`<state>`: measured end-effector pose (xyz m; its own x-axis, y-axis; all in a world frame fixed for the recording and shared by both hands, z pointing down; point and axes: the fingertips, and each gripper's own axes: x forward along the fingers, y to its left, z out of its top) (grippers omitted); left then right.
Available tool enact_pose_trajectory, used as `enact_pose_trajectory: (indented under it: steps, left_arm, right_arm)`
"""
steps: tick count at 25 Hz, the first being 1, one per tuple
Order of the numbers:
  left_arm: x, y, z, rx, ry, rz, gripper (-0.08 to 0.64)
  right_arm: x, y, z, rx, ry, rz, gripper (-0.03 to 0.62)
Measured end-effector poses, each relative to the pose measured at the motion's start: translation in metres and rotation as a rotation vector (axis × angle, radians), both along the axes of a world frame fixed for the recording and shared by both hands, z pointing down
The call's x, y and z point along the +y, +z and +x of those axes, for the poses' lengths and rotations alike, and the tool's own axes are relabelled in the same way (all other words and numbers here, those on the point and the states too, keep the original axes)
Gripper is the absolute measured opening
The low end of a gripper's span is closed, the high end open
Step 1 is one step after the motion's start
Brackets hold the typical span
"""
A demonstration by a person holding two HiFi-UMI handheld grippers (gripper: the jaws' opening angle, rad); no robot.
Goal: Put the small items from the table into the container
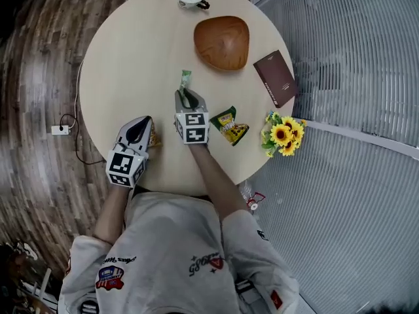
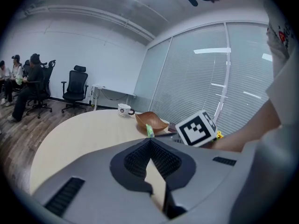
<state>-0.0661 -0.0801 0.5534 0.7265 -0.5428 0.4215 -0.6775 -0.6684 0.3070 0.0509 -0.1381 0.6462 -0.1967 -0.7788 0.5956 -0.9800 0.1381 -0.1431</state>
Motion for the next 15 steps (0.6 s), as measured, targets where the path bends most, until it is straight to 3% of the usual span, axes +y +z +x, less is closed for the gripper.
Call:
enact_pose_trajectory:
  steps: [3,5,9,15]
  left_arm:
    - [-0.002,0.0,0.004,0.0,0.008,-0.003,0.006]
    - [-0.002,0.002,0.004,-0.005,0.009,-0.005,0.006]
    - [0.0,0.004,-0.003,-0.017,-0.009,-0.006,0.006]
    - [0.005,0.008,-0.008,-0.039,-0.036,-0.026,0.006]
  right_arm:
    - [-0.04,-0.039,0.055,0.031,0.086,0.107,0.074]
    - [-0.069,-0.052,0.097,0.043,0.155,0.126,0.074]
    - [-0.113,-0.049,0.152,0.013,0.231,0.052,0.074]
    - [-0.129,-0.02,0.183,0.049,0.266,-0.045,0.1]
